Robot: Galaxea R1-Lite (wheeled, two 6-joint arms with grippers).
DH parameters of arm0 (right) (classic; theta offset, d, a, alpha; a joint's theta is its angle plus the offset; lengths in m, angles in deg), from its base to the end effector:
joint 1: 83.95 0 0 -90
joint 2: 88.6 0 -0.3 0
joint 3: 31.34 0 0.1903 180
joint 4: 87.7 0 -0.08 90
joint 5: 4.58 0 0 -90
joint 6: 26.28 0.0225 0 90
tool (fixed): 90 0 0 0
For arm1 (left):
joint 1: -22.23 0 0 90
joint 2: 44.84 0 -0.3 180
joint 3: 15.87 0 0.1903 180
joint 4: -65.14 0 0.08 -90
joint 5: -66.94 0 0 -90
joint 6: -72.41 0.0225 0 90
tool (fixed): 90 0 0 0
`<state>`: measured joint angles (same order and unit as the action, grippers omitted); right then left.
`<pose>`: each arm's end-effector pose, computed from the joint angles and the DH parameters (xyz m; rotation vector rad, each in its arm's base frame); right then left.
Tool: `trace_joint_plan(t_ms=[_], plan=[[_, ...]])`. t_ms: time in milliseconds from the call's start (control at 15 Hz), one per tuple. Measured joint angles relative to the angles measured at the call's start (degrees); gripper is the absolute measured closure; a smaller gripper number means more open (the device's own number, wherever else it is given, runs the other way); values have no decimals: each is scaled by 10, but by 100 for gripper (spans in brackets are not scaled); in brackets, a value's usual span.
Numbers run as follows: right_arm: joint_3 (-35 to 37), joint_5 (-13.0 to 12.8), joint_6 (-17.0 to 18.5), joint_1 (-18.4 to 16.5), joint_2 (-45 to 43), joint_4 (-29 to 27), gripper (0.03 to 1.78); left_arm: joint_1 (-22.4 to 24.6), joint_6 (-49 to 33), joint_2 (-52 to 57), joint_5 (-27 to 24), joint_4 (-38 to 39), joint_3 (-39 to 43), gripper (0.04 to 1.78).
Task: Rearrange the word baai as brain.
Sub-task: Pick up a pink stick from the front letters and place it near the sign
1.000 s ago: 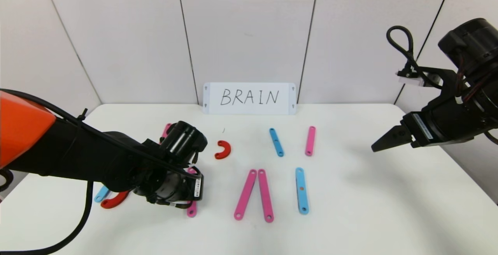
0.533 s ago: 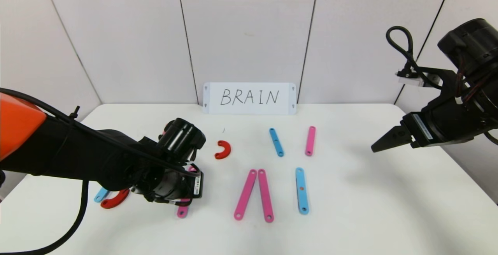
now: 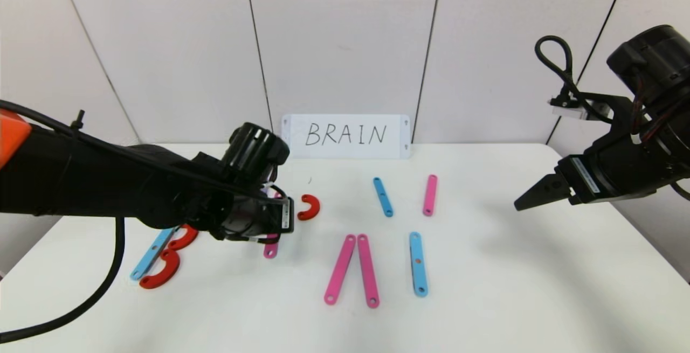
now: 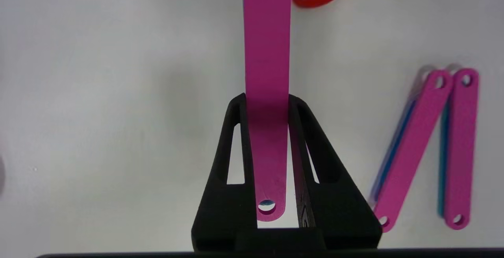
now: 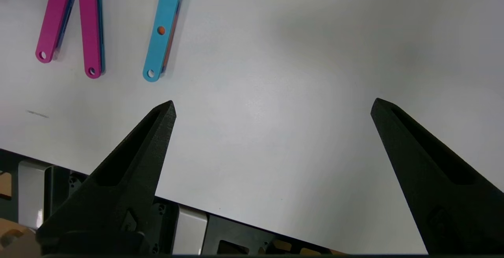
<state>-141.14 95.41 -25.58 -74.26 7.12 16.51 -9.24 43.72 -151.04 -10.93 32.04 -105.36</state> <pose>0.2585 0.0481 0.2548 0.0137 1.0838 0.3029 0.2855 -0.1692 0.1555 -0.1446 0.8605 -0.1048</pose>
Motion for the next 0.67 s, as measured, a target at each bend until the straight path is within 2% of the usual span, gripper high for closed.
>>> trace_joint_plan(t_ms=[267, 667], plan=[[1, 2, 0, 0, 3, 4, 7, -3, 49, -18, -3, 5, -51, 152], [28, -1, 0, -6, 8, 74, 7, -3, 80, -112, -8, 1, -196, 152]])
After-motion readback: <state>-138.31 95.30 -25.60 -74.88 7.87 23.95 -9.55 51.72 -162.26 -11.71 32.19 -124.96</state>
